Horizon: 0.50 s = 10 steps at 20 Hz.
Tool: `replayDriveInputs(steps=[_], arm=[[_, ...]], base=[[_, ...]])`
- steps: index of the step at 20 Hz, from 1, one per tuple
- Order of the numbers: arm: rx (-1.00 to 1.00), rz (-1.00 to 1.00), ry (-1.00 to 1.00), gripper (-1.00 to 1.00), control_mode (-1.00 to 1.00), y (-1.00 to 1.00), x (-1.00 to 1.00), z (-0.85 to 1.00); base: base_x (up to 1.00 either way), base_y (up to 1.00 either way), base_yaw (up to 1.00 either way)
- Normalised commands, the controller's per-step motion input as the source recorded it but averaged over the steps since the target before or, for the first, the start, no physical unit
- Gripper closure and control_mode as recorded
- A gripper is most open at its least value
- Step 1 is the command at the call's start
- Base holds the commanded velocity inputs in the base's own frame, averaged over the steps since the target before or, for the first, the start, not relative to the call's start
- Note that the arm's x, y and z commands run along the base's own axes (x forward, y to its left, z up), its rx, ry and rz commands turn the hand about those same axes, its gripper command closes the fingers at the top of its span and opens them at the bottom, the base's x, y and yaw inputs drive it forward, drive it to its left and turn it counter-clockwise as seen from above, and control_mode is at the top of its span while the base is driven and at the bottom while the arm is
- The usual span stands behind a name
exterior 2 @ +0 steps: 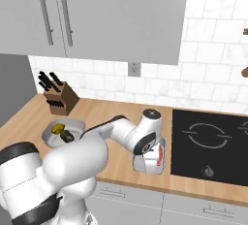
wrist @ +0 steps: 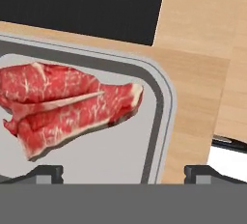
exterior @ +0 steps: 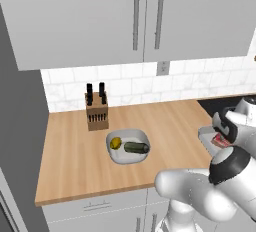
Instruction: Take the meat container that has the steak and place it on the second highest rack of the freezer. Then take the vegetable container that has the cucumber and lemon and place it on the highest rack of the freezer.
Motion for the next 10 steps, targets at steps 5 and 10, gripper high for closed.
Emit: replayDriveInputs(steps=[5, 10], arm=[[0.0, 0.0, 0.04, -1.0, -1.0, 0.0, 0.0, -0.46], [0.0, 0.0, 0.06, -1.0, -1.0, 0.0, -0.01, -0.31]], base=[[0.0, 0.0, 0.0], [0.0, 0.0, 0.0]])
